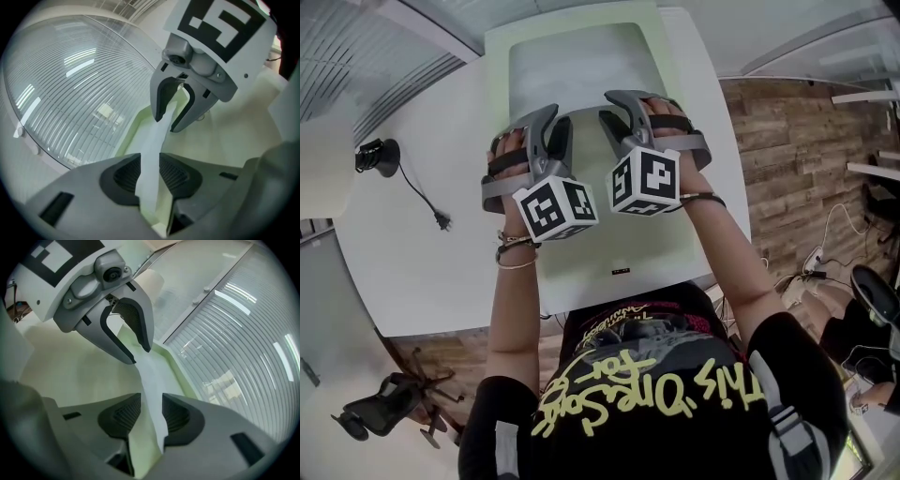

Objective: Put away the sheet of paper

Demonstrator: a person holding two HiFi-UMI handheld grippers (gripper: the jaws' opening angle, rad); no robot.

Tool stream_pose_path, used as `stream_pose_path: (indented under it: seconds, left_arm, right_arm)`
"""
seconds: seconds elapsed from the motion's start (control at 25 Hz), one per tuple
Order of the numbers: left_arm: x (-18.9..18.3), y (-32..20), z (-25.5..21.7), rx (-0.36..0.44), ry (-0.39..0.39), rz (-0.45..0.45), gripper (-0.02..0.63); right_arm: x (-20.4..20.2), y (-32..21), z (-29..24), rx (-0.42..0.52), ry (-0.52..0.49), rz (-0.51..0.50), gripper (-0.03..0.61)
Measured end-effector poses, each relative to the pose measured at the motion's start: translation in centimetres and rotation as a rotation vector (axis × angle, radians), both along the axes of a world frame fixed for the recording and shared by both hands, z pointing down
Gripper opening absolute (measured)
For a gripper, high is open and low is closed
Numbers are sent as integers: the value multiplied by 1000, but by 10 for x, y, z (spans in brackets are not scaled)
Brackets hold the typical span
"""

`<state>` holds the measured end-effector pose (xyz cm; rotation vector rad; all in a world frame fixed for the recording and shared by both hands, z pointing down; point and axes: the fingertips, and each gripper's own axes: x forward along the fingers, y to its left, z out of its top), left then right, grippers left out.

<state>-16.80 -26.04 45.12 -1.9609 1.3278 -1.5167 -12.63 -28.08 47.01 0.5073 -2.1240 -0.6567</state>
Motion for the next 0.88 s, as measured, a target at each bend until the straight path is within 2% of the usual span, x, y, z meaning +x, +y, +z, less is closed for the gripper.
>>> stream_pose_path:
  seconds: [0.24, 0.64, 0.72, 0.88]
  left_arm:
    - [-4, 5, 0, 0, 24, -24, 114]
    - [-6, 20, -19, 49, 151, -105, 114]
    - [-5, 22, -23, 63, 191, -124, 114]
    - [-8, 27, -28, 72, 353, -175, 114]
  right_arm:
    - [3, 5, 1, -14, -10, 6, 135]
    - [13, 19, -27, -57, -159, 45, 135]
    - [16, 20, -33, -55, -195, 58, 134]
    - [16, 21, -45, -83, -270, 83, 133]
